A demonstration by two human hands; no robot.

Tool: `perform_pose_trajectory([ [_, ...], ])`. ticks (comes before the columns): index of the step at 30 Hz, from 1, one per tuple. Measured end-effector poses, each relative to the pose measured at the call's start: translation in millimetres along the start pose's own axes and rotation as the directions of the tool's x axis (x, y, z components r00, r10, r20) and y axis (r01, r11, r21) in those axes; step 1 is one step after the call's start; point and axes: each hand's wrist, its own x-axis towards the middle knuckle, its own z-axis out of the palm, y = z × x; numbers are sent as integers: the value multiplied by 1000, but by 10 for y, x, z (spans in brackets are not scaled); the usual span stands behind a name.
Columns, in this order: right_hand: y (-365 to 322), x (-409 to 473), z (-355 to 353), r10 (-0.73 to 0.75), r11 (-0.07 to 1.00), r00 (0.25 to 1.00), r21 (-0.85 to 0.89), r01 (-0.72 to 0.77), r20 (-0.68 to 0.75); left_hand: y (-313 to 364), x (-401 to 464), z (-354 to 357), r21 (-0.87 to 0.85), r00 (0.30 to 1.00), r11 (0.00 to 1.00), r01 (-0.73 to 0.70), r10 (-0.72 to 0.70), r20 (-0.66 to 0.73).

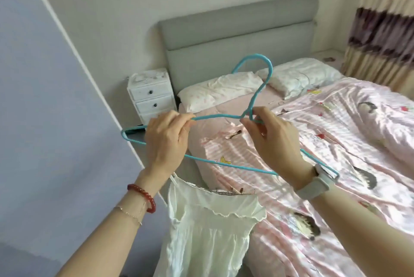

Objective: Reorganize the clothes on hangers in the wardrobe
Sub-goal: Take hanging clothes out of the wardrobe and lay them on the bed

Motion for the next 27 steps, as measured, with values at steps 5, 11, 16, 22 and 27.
perform_pose_trajectory([
  [5, 453, -59, -467, 384, 911, 923, -153, -384, -31, 563, 259, 677, -269, 992, 963, -2, 35, 119],
  [11, 753, -398, -1033, 570, 777, 780, -136, -614, -259, 1308, 377, 1204, -415, 972, 907, -77, 161, 172],
  [16, 980, -386, -1747, 605, 718, 684, -92, -689, -408, 2117, 771, 1382, -519, 951, 834, -186, 285, 117],
  [22, 1313, -31, -2962, 504, 724, 626, -103, -682, -595, 3386, 1419, 1414, -597, 949, 747, -293, 303, -86],
  [27, 1775, 209, -4122, 382, 695, 642, -251, -674, -665, 4602, 1898, 1491, -630, 935, 695, -346, 310, -171],
])
